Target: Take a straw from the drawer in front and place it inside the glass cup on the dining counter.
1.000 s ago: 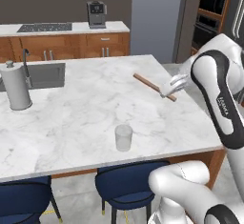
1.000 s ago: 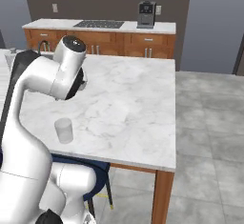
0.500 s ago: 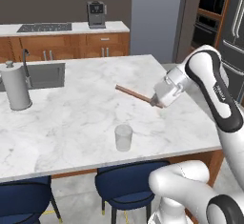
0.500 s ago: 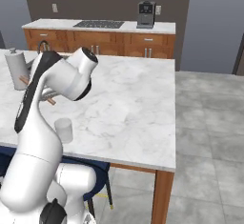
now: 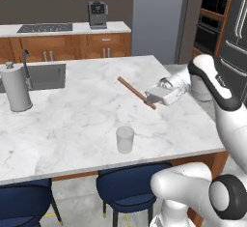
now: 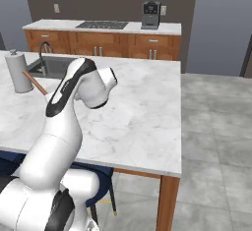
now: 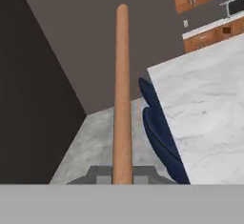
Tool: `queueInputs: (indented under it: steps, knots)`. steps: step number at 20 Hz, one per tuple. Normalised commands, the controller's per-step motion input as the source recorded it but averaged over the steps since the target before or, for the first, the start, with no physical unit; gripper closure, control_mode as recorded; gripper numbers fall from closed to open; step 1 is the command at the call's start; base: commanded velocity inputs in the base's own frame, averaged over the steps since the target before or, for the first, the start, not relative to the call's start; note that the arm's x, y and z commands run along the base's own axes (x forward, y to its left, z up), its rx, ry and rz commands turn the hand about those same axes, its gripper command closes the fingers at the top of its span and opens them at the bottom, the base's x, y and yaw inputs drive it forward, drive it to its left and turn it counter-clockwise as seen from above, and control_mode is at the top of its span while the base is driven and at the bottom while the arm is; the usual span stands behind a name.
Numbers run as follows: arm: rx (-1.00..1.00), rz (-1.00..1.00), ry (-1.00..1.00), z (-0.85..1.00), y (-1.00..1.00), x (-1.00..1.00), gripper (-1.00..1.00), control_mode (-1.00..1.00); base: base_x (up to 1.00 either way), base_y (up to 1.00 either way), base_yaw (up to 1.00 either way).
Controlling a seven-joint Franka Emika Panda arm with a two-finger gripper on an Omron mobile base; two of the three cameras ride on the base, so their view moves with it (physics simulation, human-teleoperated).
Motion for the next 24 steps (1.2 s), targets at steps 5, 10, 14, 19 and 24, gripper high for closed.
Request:
queueInputs:
  steps: [5,10,14,19,24]
  knots:
    - [0.34,0.13,0.14,-0.44,0.0,0.0,1.0,-1.0,0.0,0.0,0.0]
    - [0.35,0.14,0.06,-0.39,0.0,-0.03,1.0,-1.0,0.0,0.0,0.0]
    - [0.33,0.14,0.0,-0.08,0.01,0.0,1.0,-1.0,0.0,0.0,0.0]
    - [0.27,0.13,0.0,-0.04,0.01,0.08,1.0,-1.0,0.0,0.0,0.0]
    - [0.1,0.06,-0.19,0.0,0.01,0.1,1.0,-1.0,0.0,0.0,0.0]
